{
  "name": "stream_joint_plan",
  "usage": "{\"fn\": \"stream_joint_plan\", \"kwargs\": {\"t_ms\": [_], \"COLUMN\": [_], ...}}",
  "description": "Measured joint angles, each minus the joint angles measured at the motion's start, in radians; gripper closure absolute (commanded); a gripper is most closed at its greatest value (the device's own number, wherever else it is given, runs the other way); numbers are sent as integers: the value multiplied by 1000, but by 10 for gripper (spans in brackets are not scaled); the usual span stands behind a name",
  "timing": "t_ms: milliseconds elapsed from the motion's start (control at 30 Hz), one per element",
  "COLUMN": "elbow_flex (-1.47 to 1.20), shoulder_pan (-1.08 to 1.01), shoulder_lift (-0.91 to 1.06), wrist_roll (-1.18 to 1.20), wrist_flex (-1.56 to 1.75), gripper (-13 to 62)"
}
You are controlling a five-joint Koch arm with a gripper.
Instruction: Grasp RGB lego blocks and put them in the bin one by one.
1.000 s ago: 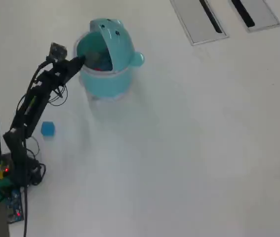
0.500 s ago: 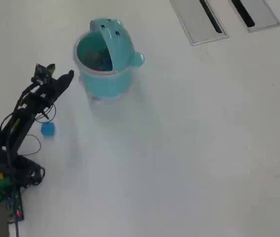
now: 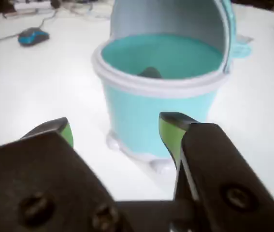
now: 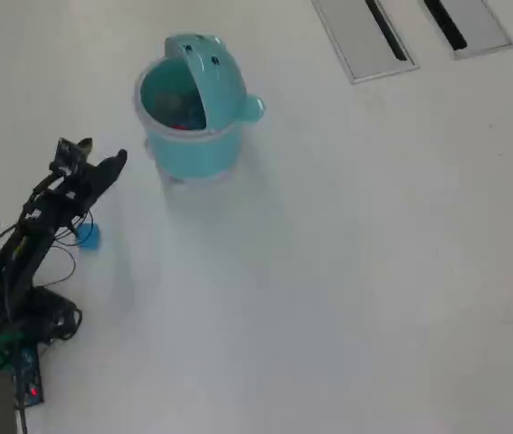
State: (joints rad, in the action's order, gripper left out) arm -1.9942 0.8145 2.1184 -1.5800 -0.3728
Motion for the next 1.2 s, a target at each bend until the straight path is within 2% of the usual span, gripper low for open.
{"fn": "stream_joint_plan", "kwargs": {"t_ms": [300,600,833,1200], "elbow_flex": [-57,-169,-287,-442], "shoulder_pan": [8,-32,-44,58], "shoulder_lift": [6,97,109,167], "wrist_roll": [-3,-3,-94,-167], "wrist_flex": [-2,-72,-91,23], "gripper": [150,147,135,145]}}
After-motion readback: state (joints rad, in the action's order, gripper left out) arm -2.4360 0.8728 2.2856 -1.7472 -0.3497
